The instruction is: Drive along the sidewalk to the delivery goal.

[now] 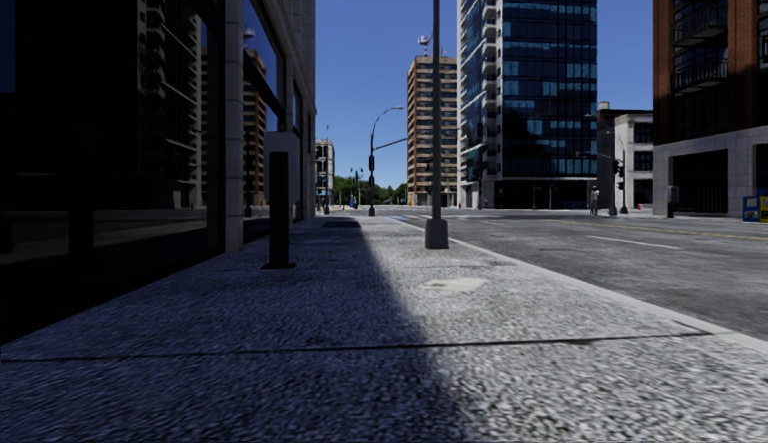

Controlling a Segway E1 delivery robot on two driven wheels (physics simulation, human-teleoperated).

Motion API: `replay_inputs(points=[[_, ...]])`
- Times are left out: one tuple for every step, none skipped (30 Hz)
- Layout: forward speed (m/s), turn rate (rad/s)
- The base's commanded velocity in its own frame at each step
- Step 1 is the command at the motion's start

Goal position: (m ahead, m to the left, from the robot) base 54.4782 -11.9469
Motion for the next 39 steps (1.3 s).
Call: replay_inputs(points=[[2.00,0.00],[2.00,0.00],[2.00,0.00],[2.00,0.00],[2.00,0.00],[2.00,0.00],[2.00,0.00],[2.00,0.00],[2.00,0.00],[2.00,0.00],[2.00,0.00],[2.00,0.00],[2.00,0.00],[2.00,0.00],[2.00,0.00],[2.00,0.00],[2.00,0.00],[2.00,0.00],[2.00,0.00],[2.00,0.00],[2.00,0.00],[2.00,0.00],[2.00,0.00],[2.00,0.00],[2.00,0.00],[2.00,0.00],[2.00,0.00],[2.00,0.00],[2.00,0.00],[2.00,0.00],[2.00,0.00],[2.00,0.00],[2.00,0.00],[2.00,0.00],[2.00,0.00],[2.00,0.00],[2.00,0.00],[2.00,0.00],[2.00,0.00]])
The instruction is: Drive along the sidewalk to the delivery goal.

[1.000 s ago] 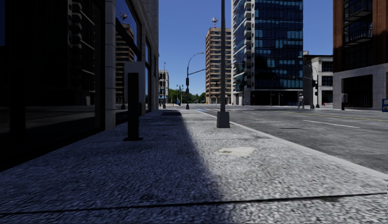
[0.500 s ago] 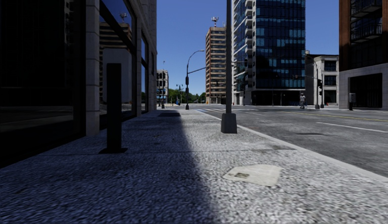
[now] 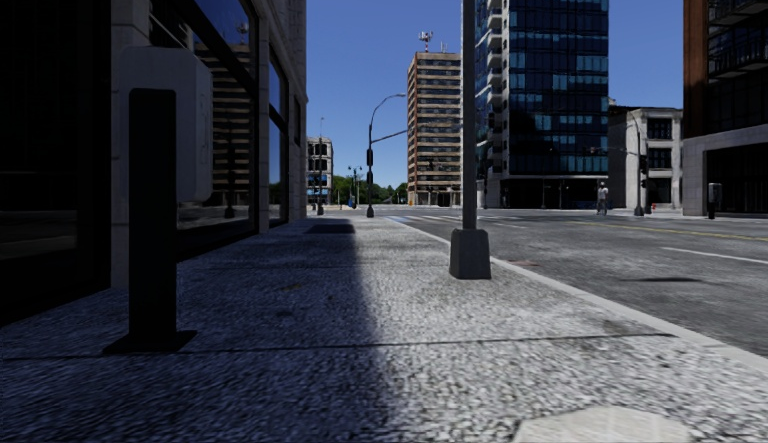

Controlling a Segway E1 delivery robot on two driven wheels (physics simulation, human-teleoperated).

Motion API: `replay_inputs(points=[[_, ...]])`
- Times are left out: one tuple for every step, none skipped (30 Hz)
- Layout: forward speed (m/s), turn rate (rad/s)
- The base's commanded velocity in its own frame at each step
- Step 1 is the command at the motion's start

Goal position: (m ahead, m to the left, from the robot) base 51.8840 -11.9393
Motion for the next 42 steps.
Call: replay_inputs(points=[[2.00,0.00],[2.00,0.00],[2.00,0.00],[2.00,0.00],[2.00,0.00],[2.00,0.00],[2.00,0.00],[2.00,0.00],[2.00,0.00],[2.00,0.00],[2.00,0.00],[2.00,0.00],[2.00,0.00],[2.00,0.00],[2.00,0.00],[2.00,0.00],[2.00,0.00],[2.00,0.00],[2.00,0.00],[2.00,0.00],[2.00,0.00],[2.00,0.00],[2.00,0.00],[2.00,0.00],[2.00,0.00],[2.00,0.00],[2.00,0.00],[2.00,0.00],[2.00,0.00],[2.00,0.00],[2.00,0.00],[2.00,0.00],[2.00,0.00],[2.00,0.00],[2.00,0.00],[2.00,0.00],[2.00,0.00],[2.00,0.00],[2.00,0.00],[2.00,0.00],[2.00,0.04],[2.00,0.58]])
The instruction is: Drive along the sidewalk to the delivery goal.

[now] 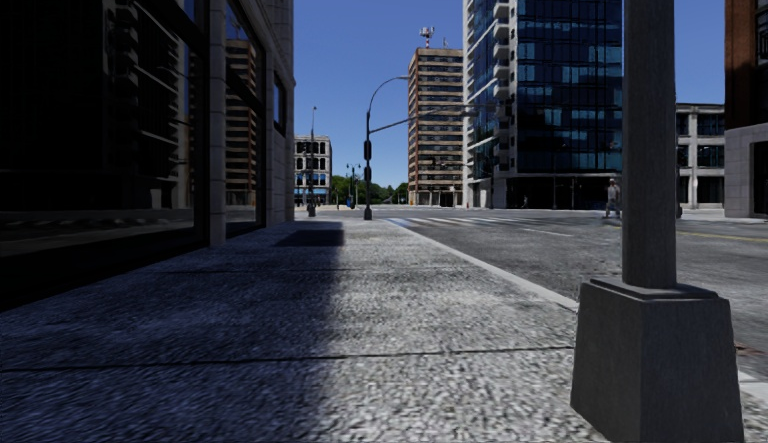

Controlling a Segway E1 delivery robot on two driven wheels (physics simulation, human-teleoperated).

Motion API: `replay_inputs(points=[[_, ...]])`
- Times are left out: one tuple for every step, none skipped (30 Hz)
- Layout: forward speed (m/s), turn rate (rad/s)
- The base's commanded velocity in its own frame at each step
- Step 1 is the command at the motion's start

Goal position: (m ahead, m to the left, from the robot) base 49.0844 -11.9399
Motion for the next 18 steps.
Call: replay_inputs(points=[[2.00,0.79],[2.00,0.79],[2.00,1.20],[2.00,1.19],[2.00,0.06],[2.00,0.00],[2.00,0.00],[2.00,0.00],[2.00,0.00],[2.00,0.00],[2.00,0.00],[2.00,0.00],[2.00,0.00],[2.00,0.00],[2.00,0.00],[2.00,0.00],[2.00,0.00],[2.00,0.00]])
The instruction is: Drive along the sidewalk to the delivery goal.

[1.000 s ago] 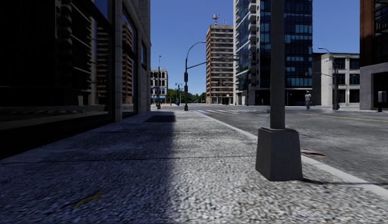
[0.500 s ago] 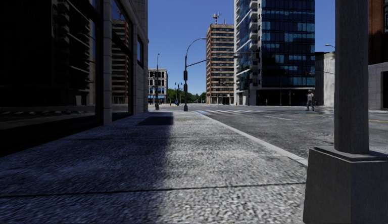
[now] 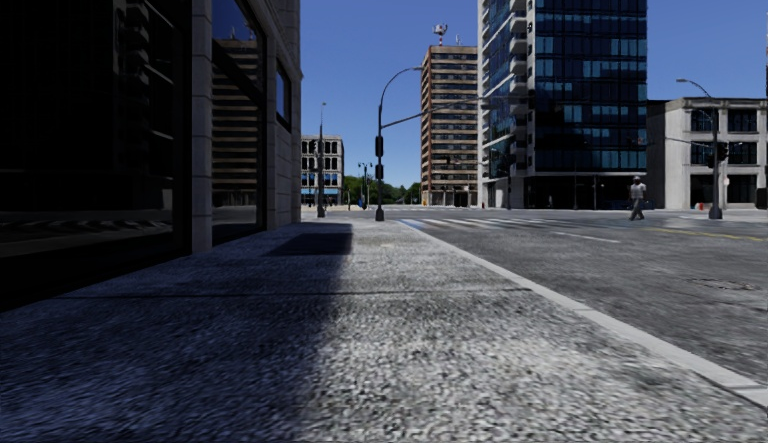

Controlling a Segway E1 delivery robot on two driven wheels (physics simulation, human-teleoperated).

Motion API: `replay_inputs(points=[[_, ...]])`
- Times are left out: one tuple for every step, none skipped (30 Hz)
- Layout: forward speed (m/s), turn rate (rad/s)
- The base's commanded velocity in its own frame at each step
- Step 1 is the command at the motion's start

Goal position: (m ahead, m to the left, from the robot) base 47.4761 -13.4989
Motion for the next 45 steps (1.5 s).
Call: replay_inputs(points=[[2.00,0.00],[2.00,0.28],[2.00,0.28],[2.00,0.58],[2.00,1.20],[2.00,1.20],[2.00,0.82],[2.00,0.82],[2.00,0.34],[2.00,0.19],[2.00,0.04],[2.00,0.00],[2.00,0.00],[2.00,0.00],[2.00,0.00],[2.00,0.00],[2.00,0.00],[2.00,0.00],[2.00,0.00],[2.00,0.00],[2.00,0.00],[2.00,0.00],[2.00,0.00],[2.00,0.00],[2.00,0.00],[2.00,0.00],[2.00,0.00],[2.00,0.00],[2.00,0.00],[2.00,0.49],[2.00,0.49],[2.00,0.99],[2.00,1.20],[2.00,1.20],[2.00,1.18],[2.00,1.18],[2.00,0.10],[2.00,0.00],[2.00,0.00],[2.00,0.00],[2.00,0.00],[2.00,0.00],[2.00,0.00],[2.00,0.00],[2.00,0.00]])
